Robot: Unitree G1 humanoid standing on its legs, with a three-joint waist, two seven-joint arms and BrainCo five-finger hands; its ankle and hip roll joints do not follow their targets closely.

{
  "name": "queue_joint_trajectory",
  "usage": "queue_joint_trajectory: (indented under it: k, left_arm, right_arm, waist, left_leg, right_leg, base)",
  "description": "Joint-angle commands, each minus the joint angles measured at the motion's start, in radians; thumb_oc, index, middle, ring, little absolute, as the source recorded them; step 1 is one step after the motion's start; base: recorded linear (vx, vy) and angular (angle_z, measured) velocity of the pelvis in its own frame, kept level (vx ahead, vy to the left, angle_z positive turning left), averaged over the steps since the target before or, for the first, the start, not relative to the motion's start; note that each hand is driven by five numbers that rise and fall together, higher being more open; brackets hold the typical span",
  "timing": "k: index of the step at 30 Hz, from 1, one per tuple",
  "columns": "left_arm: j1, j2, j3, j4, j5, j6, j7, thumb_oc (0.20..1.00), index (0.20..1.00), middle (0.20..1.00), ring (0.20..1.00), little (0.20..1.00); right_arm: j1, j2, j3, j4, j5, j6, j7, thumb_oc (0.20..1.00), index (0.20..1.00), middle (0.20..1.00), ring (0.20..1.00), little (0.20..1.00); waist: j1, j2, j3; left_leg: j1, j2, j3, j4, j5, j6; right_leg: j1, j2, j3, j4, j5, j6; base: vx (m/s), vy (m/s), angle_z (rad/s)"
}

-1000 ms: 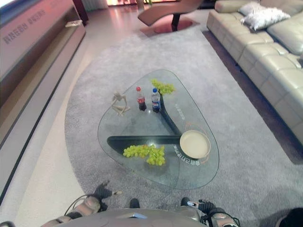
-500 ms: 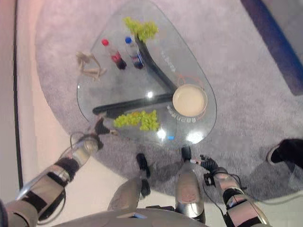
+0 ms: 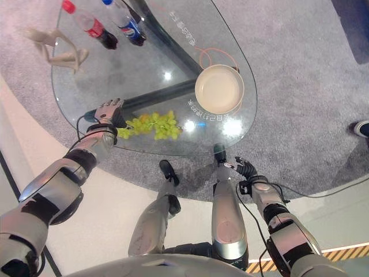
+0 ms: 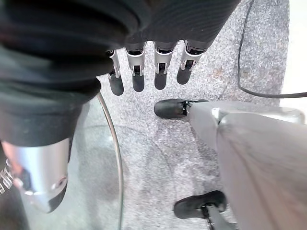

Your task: Pick up fruits into the plate

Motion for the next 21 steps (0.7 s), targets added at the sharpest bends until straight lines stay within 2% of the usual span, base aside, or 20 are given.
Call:
queue_joint_trajectory:
  k: [1,11,21]
  left_arm:
    - [-0.075,0.026,-0.009,0.096,0.047,0.038,0.016,1.0,1.0,1.0,1.0,1.0]
    - [-0.123,-0.029,-0.077,0.144,0.103,0.073,-0.015,1.0,1.0,1.0,1.0,1.0]
    - [-0.105,-0.086,-0.104,0.189,0.208,0.153,0.007,1.0,1.0,1.0,1.0,1.0]
  right_arm:
    - [-0.002,0.02,0.014,-0.01,0.065,-0.027,-0.013,1.0,1.0,1.0,1.0,1.0]
    - [-0.013,0.034,0.008,-0.064,0.156,-0.057,-0.033,1.0,1.0,1.0,1.0,1.0]
    - [-0.017,0.048,0.008,-0.115,0.22,-0.076,-0.045,1.0,1.0,1.0,1.0,1.0]
  waist:
    - [0.001,-0.053,-0.009]
    - [-0.016,-0.075,-0.009]
    - [-0.023,-0.093,-0.009]
  left_leg:
    - [-0.089,0.004,-0.083,0.099,-0.114,-0.022]
    - [-0.193,0.007,-0.067,0.142,-0.112,-0.029]
    - [-0.254,-0.003,-0.067,0.173,-0.119,-0.027]
  right_leg:
    - [-0.11,0.052,-0.037,0.173,-0.137,-0.033]
    - [-0.215,0.058,-0.039,0.207,-0.136,-0.033]
    - [-0.272,0.067,-0.028,0.221,-0.129,-0.032]
  base:
    - [-0.07,-0.075,-0.06]
    - [-0.02,-0.03,-0.01]
    - [0.0,0.0,0.0]
